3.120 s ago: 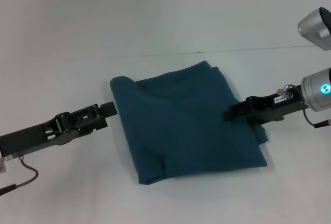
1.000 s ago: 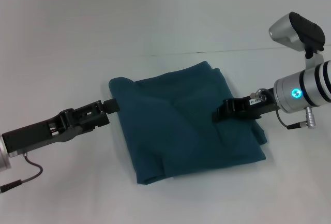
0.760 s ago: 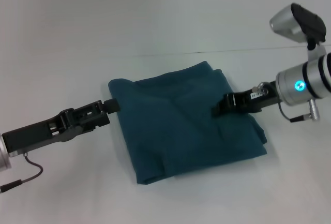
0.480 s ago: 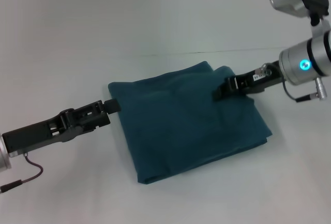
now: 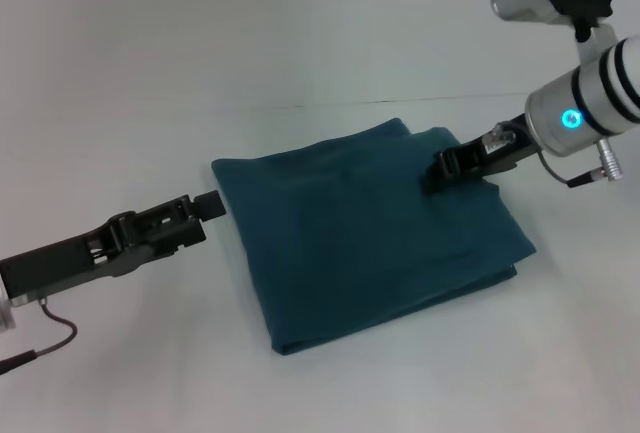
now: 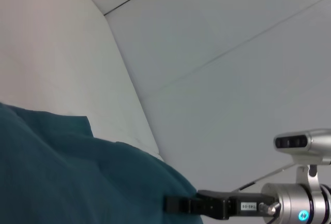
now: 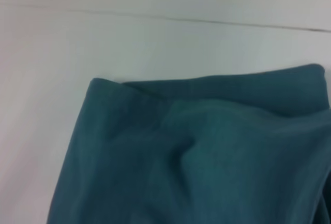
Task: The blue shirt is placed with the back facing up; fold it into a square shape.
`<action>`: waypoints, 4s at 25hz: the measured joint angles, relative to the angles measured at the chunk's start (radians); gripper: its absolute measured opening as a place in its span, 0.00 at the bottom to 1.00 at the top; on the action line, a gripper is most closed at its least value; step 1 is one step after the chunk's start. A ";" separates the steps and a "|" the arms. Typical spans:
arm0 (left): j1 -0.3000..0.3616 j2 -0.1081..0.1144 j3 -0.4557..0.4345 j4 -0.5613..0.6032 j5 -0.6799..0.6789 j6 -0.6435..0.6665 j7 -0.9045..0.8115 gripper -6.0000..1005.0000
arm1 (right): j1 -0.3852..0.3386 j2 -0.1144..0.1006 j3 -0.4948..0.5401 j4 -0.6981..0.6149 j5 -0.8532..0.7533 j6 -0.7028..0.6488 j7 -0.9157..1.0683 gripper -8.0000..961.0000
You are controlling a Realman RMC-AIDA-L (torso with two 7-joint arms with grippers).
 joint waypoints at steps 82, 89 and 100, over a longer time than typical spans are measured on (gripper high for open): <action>0.015 -0.006 -0.032 -0.004 0.002 -0.023 -0.002 0.95 | 0.046 0.058 -0.090 0.179 0.043 0.689 -0.147 0.47; 0.015 -0.006 -0.032 -0.005 0.003 -0.023 -0.002 0.95 | 0.029 0.008 -0.052 0.106 0.064 0.469 -0.115 0.47; 0.012 0.000 -0.032 -0.001 0.001 -0.012 -0.039 0.95 | -0.145 -0.107 0.214 0.034 0.375 -0.018 -0.165 0.52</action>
